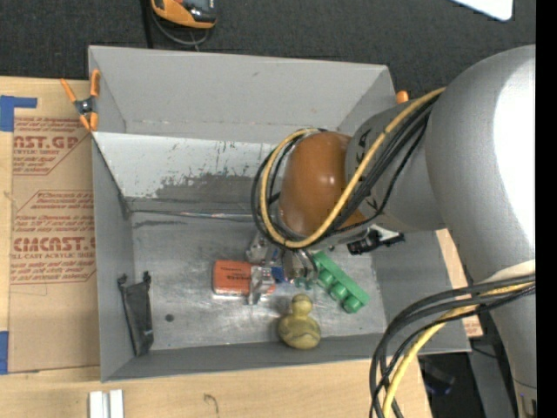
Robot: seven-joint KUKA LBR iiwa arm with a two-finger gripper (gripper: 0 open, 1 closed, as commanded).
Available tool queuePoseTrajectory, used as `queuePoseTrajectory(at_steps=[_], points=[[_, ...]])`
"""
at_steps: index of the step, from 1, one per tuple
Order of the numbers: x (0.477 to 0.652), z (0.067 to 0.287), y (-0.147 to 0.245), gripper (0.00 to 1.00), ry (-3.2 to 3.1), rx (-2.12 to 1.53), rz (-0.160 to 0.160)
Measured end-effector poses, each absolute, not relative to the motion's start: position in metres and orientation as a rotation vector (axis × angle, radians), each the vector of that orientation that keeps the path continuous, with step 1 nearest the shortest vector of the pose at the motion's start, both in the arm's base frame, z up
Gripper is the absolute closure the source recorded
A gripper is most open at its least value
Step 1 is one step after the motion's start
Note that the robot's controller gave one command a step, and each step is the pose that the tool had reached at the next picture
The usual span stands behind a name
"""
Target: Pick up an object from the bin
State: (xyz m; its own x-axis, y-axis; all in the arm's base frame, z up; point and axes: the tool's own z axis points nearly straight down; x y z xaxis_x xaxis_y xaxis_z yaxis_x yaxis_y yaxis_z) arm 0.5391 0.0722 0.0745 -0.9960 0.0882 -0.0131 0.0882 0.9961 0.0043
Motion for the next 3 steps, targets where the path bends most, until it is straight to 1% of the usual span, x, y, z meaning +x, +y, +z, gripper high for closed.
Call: queuePoseTrajectory(at_steps=[1,2,3], points=[[0.532,0.112,0.075,1.0,3.137,0.099,0.001],[0.511,0.184,0.076,1.0,3.12,-0.367,0.001],[0.511,0.184,0.076,1.0,3.12,-0.367,0.002]])
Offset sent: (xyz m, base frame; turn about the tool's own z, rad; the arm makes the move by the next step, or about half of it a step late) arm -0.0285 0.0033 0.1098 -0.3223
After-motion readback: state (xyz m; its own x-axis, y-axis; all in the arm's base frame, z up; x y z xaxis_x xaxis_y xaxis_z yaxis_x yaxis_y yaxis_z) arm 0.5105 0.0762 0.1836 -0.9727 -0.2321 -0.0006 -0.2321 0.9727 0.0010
